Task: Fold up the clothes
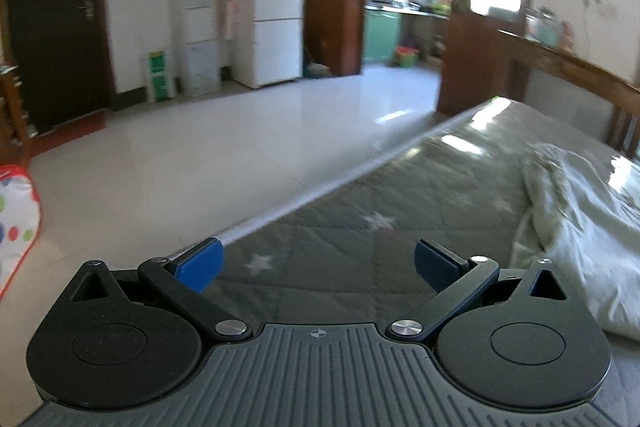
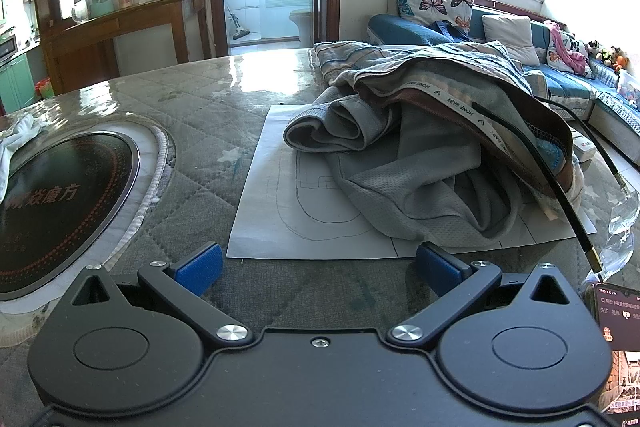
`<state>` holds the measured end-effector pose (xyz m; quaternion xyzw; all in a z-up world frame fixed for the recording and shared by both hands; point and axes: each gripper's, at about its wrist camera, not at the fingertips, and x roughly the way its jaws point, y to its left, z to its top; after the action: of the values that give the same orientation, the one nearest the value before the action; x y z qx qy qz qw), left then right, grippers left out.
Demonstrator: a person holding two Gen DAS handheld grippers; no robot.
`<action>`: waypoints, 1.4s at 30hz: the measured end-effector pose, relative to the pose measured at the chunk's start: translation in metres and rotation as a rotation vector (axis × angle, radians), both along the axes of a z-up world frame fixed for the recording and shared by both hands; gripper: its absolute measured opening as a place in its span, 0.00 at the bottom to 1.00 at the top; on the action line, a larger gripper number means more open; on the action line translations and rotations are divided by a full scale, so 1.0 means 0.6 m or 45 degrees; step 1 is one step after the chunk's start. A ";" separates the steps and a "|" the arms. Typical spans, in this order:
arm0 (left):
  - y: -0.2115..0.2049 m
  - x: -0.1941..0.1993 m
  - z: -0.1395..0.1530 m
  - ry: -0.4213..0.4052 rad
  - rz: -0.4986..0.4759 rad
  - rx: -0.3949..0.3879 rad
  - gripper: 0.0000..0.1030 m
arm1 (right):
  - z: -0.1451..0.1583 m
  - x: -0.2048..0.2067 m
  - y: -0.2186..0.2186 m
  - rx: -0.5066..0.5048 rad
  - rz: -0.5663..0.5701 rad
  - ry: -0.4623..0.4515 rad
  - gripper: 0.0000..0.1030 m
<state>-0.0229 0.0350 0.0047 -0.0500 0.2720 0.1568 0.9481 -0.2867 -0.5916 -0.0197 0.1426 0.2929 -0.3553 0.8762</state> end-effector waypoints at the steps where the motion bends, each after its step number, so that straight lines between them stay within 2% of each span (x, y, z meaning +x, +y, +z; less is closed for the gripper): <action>1: 0.003 -0.004 0.003 -0.011 0.027 0.001 1.00 | 0.000 0.000 0.000 0.000 0.000 0.000 1.00; 7: 0.012 -0.019 0.022 -0.010 0.137 0.044 1.00 | 0.000 0.000 0.000 0.000 0.000 0.000 1.00; 22: 0.031 -0.013 0.042 0.048 0.267 0.063 1.00 | 0.000 0.000 0.000 0.000 0.000 0.000 1.00; 33: 0.045 -0.010 0.042 0.083 0.279 0.033 1.00 | 0.000 0.000 0.000 0.000 0.000 0.000 1.00; 42: 0.045 -0.012 0.034 0.105 0.274 0.048 1.00 | 0.000 0.000 0.000 0.000 0.000 0.000 1.00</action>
<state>-0.0299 0.0619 0.0249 -0.0548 0.3008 0.2647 0.9146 -0.2865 -0.5914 -0.0196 0.1425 0.2930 -0.3554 0.8761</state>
